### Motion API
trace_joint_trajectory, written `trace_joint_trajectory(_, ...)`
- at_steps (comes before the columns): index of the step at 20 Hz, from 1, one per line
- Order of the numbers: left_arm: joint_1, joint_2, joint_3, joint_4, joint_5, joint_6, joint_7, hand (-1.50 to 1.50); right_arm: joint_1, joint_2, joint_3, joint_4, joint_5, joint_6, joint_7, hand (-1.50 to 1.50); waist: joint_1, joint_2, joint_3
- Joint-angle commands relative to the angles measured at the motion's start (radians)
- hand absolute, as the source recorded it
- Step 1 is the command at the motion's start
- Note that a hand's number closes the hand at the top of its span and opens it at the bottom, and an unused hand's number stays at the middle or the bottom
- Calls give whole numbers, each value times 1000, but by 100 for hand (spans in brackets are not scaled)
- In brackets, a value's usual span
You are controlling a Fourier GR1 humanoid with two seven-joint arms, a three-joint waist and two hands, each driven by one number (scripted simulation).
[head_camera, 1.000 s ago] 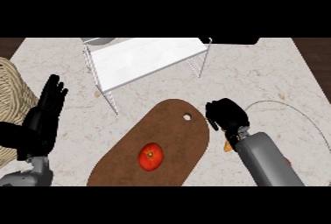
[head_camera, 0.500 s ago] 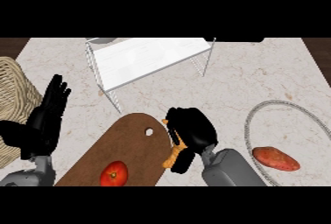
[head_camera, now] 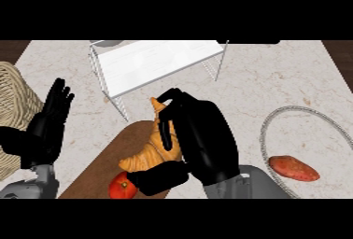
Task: Pick the croissant from the placemat and place it in the tiered shelf
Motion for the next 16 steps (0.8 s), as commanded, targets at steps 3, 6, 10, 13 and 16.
trace_joint_trajectory(3,-6,-10,12,5,-2,0,-13,0,-292,2,-33,26,-14,-19,280,150,1,7,0)
trace_joint_trajectory(6,18,-40,-28,-38,-27,13,17,0,-286,2,-151,91,-22,-14,168,150,-2,9,1)
trace_joint_trajectory(10,45,0,20,-65,9,-31,4,0,-405,2,-190,226,-34,-85,172,150,6,9,1)
trace_joint_trajectory(13,18,-1,52,20,28,-56,-53,0,-313,2,-225,310,26,-155,-6,150,-2,13,1)
trace_joint_trajectory(16,4,-41,7,16,-28,-13,-29,0,-388,2,-278,410,-16,-167,-36,150,-1,12,1)
